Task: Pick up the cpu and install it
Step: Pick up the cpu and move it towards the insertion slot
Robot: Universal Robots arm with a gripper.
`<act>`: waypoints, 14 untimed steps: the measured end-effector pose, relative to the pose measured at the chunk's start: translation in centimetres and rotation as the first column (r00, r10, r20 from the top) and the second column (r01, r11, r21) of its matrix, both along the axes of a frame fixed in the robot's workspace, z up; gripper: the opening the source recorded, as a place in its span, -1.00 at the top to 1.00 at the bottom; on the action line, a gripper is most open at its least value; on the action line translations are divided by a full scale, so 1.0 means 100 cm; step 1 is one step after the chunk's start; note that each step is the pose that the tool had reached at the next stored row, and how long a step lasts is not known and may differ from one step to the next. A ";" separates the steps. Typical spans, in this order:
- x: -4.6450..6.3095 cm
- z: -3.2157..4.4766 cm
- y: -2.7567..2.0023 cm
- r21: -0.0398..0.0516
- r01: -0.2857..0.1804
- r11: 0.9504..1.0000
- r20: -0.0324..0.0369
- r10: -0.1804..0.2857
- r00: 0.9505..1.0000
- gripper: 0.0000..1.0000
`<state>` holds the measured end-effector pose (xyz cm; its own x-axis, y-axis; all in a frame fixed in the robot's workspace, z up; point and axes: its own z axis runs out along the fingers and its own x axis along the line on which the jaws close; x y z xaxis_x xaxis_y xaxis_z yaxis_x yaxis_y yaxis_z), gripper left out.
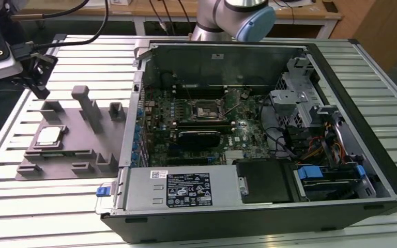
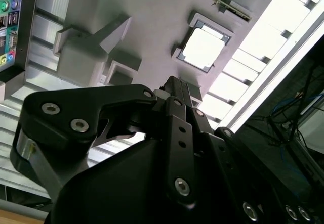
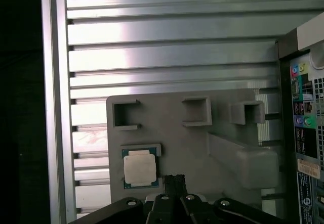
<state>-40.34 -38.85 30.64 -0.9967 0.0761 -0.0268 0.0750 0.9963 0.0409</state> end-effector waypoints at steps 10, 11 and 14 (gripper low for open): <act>-0.010 -0.0082 0.0000 0.000 0.000 1.000 0.000 0.000 1.000 0.79; -0.010 -0.0090 0.0000 0.000 0.000 1.000 0.000 0.000 1.000 0.79; -0.012 -0.0112 0.0000 0.000 0.000 1.000 0.000 0.000 1.000 0.79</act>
<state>-41.58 -38.85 29.52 -0.9967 0.0761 -0.0270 0.0749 0.9963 0.0410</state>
